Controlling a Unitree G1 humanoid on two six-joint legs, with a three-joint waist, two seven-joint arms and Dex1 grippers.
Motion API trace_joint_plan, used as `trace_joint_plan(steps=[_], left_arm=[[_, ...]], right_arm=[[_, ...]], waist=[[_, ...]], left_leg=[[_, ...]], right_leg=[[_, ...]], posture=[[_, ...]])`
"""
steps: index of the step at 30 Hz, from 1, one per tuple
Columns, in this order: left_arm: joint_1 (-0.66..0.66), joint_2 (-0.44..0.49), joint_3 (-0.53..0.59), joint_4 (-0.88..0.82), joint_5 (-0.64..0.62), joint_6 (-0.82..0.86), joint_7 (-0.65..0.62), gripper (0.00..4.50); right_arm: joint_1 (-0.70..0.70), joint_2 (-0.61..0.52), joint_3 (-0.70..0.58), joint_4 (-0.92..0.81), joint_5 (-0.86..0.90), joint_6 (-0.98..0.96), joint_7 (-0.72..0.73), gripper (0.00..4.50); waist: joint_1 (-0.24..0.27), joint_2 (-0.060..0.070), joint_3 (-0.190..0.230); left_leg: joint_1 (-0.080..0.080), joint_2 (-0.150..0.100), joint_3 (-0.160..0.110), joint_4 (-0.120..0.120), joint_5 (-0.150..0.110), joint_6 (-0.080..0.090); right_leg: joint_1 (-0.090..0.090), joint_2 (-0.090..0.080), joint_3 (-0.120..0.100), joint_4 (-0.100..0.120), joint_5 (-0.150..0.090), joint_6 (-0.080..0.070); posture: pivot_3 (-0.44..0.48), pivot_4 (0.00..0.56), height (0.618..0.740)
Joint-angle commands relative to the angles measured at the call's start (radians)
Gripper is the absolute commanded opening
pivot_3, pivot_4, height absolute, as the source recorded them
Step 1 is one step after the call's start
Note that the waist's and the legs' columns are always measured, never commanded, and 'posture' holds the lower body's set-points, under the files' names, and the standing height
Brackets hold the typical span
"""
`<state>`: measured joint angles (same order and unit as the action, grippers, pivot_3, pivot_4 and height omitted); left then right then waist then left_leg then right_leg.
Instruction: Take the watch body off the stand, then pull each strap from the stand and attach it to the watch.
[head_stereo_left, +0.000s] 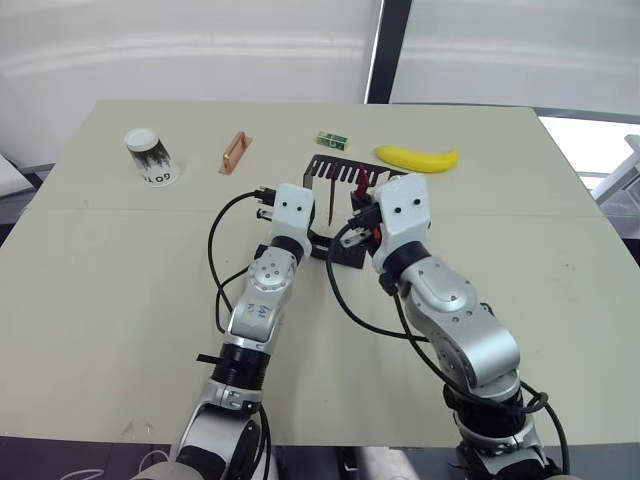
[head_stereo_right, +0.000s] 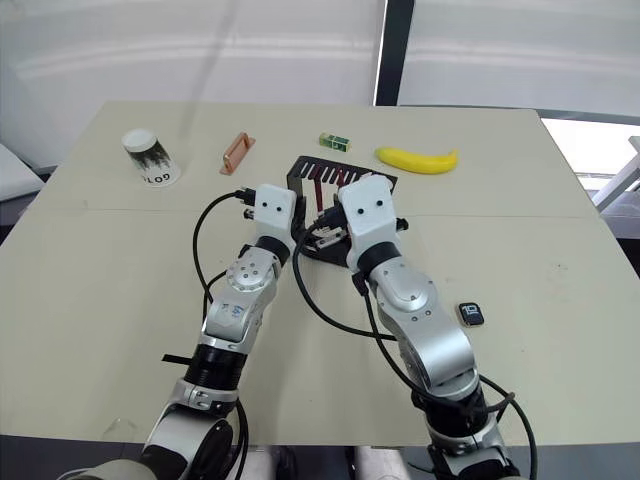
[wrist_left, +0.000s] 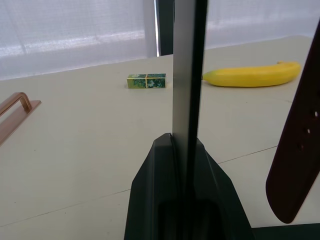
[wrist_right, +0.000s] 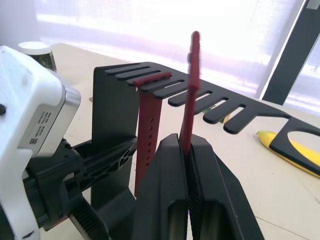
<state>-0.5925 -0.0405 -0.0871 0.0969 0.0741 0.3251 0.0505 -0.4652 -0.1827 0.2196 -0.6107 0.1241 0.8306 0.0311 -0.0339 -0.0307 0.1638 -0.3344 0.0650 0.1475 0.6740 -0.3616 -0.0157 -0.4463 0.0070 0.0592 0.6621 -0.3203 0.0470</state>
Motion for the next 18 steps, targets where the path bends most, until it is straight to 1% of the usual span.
trace_joint_plan(steps=[1, 3, 7, 9, 13, 14, 16, 18], left_arm=[[-0.001, -0.004, -0.015, -0.038, 0.005, -0.004, -0.015, 0.00], [0.005, -0.001, -0.018, -0.052, 0.006, 0.006, -0.019, 0.00], [0.012, 0.008, -0.014, -0.067, 0.006, 0.021, -0.029, 0.00], [0.014, 0.014, -0.010, -0.068, 0.004, 0.028, -0.034, 0.00], [0.019, 0.008, 0.007, -0.072, -0.016, 0.037, -0.041, 0.00], [0.020, 0.007, 0.011, -0.076, -0.022, 0.040, -0.045, 0.64], [0.030, 0.014, 0.017, -0.099, -0.031, 0.051, -0.055, 1.37], [0.045, 0.034, 0.018, -0.123, -0.034, 0.058, -0.076, 2.38]], right_arm=[[0.067, -0.106, -0.055, -0.128, 0.021, 0.026, 0.096, 0.08], [0.128, -0.161, -0.101, -0.182, 0.074, 0.042, 0.163, 0.08], [0.239, -0.213, -0.259, -0.268, 0.284, 0.110, 0.314, 0.08], [0.251, -0.235, -0.305, -0.283, 0.342, 0.126, 0.348, 0.08], [0.227, -0.237, -0.354, -0.265, 0.420, 0.155, 0.348, 0.08], [0.220, -0.238, -0.359, -0.258, 0.433, 0.157, 0.347, 0.00], [0.210, -0.254, -0.363, -0.244, 0.460, 0.152, 0.361, 0.00], [0.207, -0.273, -0.366, -0.226, 0.483, 0.142, 0.379, 0.00]], waist=[[0.005, 0.000, 0.000], [0.005, 0.000, 0.000], [0.002, 0.000, 0.000], [-0.001, 0.000, 0.000], [0.000, 0.000, 0.000], [0.000, 0.000, 0.000], [0.000, 0.000, 0.000], [0.000, 0.000, 0.000]], left_leg=[[0.000, 0.000, 0.000, 0.000, 0.000, 0.000], [-0.001, 0.000, 0.000, 0.000, 0.000, 0.001], [0.000, 0.000, 0.000, -0.001, 0.000, 0.001], [0.001, 0.000, 0.000, -0.001, 0.000, 0.000], [0.000, 0.000, 0.000, -0.001, 0.000, 0.000], [0.000, 0.000, 0.000, -0.001, 0.000, 0.001], [0.000, 0.000, 0.000, -0.001, 0.000, 0.001], [0.000, 0.000, -0.001, -0.001, 0.000, 0.001]], right_leg=[[0.000, 0.000, 0.000, 0.000, 0.000, 0.000], [0.000, -0.001, 0.000, -0.001, 0.000, 0.000], [0.000, 0.000, 0.000, -0.001, 0.000, 0.000], [0.000, 0.000, 0.000, 0.000, 0.000, 0.000], [0.000, 0.000, 0.000, 0.000, 0.000, 0.000], [0.000, 0.000, 0.000, 0.000, 0.000, 0.000], [0.000, 0.000, 0.000, -0.001, 0.000, 0.000], [0.000, 0.000, 0.000, -0.001, 0.000, 0.000]], posture=[[0.000, 0.150, 0.740], [0.000, 0.150, 0.740], [0.000, 0.150, 0.740], [0.000, 0.150, 0.740], [0.000, 0.150, 0.740], [0.000, 0.150, 0.740], [0.000, 0.150, 0.740], [0.000, 0.150, 0.740]])
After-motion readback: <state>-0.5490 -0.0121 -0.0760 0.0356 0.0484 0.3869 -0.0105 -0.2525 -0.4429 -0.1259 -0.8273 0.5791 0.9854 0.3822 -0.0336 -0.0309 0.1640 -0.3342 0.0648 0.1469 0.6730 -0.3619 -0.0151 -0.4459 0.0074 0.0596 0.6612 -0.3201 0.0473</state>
